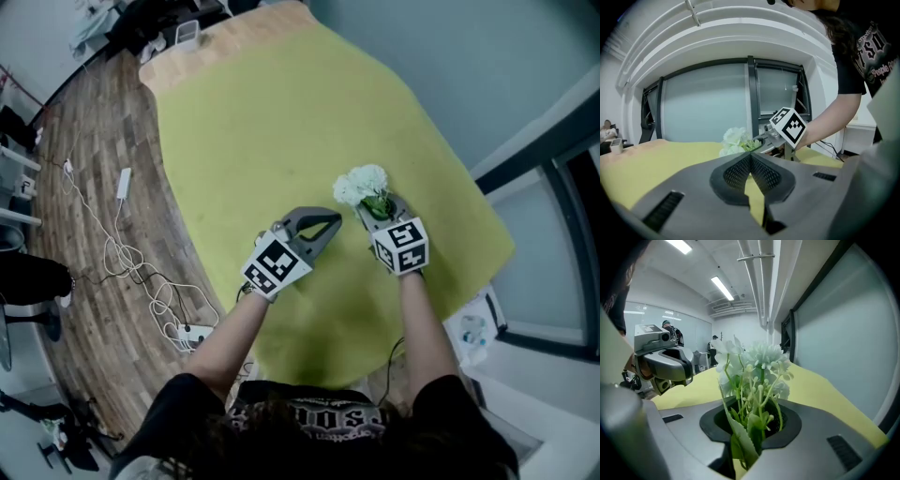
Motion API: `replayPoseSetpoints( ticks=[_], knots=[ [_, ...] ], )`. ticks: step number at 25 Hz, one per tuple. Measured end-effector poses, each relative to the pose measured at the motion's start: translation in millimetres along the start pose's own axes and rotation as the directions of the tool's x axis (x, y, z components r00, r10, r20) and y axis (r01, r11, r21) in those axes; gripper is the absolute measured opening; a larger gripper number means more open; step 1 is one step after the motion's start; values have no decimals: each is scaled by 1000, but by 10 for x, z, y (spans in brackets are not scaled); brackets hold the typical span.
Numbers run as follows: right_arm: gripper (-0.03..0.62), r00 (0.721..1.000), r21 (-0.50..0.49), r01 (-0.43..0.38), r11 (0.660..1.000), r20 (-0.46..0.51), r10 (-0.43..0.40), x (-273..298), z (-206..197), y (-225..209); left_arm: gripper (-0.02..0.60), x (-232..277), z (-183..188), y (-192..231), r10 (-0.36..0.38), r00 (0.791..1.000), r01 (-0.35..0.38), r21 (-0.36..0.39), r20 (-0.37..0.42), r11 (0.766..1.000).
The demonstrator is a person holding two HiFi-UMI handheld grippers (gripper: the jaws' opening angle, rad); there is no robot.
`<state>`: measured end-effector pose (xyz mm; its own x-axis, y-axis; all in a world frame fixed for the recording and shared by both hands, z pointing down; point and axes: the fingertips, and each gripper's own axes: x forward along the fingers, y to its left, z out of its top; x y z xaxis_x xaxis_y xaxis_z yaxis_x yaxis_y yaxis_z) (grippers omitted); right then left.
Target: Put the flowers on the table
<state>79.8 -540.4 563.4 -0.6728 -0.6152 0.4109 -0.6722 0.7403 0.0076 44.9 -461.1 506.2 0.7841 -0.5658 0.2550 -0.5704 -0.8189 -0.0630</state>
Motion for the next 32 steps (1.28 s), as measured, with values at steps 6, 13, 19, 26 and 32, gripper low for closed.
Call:
replayPoseSetpoints(
  ticks=[6,13,19,26,32],
  knots=[
    [149,995,-27,-31,999,-98,29,166,-207,28,-2,-116,-30,-29,0,1000,0,-12,-6,1000],
    [287,991,-40,-41,998,-130,35,124,-286,66,-2,-204,49,17,34,999,-32,-47,36,998],
    [290,998,-14,-18,1000,-55,18,-47,-85,38,-2,-220,119,-14,33,999,-32,-32,43,999],
    [290,999,-26,0,1000,33,1,-345,284,138,-2,-306,274,-40,33,998,-32,-14,61,999],
    [288,995,-47,8,999,97,-3,-661,616,394,-2,-553,489,-37,79,994,-78,-14,79,997]
  ],
)
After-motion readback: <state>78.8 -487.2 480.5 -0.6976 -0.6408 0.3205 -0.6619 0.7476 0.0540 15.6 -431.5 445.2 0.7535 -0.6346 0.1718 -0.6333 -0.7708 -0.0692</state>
